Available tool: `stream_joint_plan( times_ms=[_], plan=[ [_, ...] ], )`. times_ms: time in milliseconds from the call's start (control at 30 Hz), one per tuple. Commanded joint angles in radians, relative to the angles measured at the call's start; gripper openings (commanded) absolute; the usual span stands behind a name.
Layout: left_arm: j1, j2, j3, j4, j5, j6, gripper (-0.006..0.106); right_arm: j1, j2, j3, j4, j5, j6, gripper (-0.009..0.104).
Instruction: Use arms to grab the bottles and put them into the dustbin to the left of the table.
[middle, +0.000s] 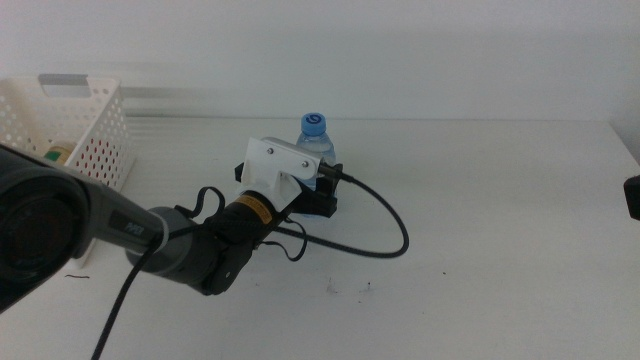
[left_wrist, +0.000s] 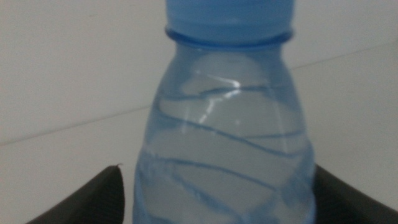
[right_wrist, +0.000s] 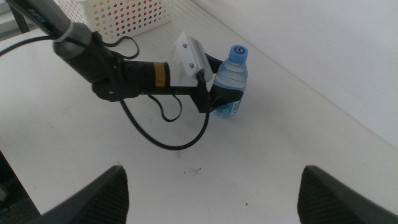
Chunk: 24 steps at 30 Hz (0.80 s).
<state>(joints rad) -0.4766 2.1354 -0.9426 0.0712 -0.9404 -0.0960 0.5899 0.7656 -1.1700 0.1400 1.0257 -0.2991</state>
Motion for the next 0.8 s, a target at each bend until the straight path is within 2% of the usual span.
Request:
stream_joint_plan(
  times_ms=[0,333,467,567,767],
  plan=[
    [0.009,0.022,-0.039,0.011,0.009,-0.041,0.094,-0.002,-0.003,-0.008,0.0,-0.008,-0.009,0.093],
    [0.009,0.043,-0.114,0.008,0.109,-0.037,0.093,-0.002,-0.003,-0.008,0.0,-0.008,-0.009,0.093],
    [0.009,0.045,-0.118,0.003,0.121,-0.035,0.088,-0.002,-0.003,-0.008,0.0,-0.008,-0.009,0.093],
    [0.009,0.045,-0.118,0.009,0.121,-0.048,0.075,-0.002,-0.003,-0.008,0.0,-0.008,-0.009,0.093],
    [0.009,-0.025,-0.104,0.061,0.172,-0.114,0.025,-0.002,-0.003,-0.008,0.0,-0.008,-0.009,0.093]
  ],
)
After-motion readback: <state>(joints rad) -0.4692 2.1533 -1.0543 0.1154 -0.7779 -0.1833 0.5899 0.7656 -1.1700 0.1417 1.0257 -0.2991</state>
